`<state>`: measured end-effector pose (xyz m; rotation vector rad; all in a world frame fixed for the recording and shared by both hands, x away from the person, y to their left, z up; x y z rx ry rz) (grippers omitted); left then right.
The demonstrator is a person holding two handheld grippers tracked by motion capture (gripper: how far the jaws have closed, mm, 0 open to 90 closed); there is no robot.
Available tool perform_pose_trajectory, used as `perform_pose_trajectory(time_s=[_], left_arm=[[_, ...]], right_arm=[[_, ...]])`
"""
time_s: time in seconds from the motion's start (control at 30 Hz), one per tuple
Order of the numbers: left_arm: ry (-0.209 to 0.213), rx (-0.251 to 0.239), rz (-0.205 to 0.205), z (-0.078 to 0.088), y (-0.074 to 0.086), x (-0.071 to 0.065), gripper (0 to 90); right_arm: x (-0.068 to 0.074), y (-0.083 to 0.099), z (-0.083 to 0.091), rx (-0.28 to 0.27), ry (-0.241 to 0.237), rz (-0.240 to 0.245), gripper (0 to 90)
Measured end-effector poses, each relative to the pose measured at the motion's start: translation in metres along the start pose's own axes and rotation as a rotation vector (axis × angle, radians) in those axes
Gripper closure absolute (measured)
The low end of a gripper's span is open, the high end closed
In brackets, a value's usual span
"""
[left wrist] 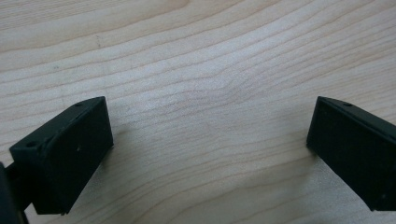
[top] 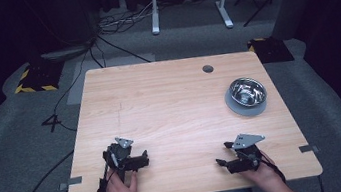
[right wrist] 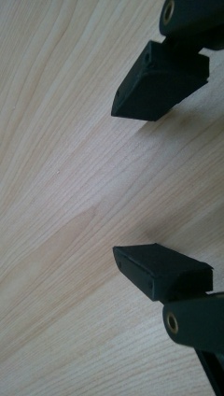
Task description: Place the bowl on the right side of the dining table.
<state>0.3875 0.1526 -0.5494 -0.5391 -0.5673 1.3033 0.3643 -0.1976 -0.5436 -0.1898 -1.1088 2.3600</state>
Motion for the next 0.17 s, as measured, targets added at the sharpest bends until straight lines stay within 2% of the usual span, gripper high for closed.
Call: perform_pose_trajectory(time_s=[0.17], left_arm=[[-0.001, 0.0, -0.001, 0.0, 0.0001, 0.0001, 0.4]], right_arm=[[-0.0003, 0.0001, -0.0001, 0.001, 0.004, -0.002, 25.6]])
Point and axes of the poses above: each handheld gripper's, and its own axes: z roughly backward along the jaws, y roughly out of its underside, x roughly to its left, the point moved 6 cm from there along -z, roughly forward along the jaws, and after that the axes turned 9 degrees about -y, right-handed, at the moved point
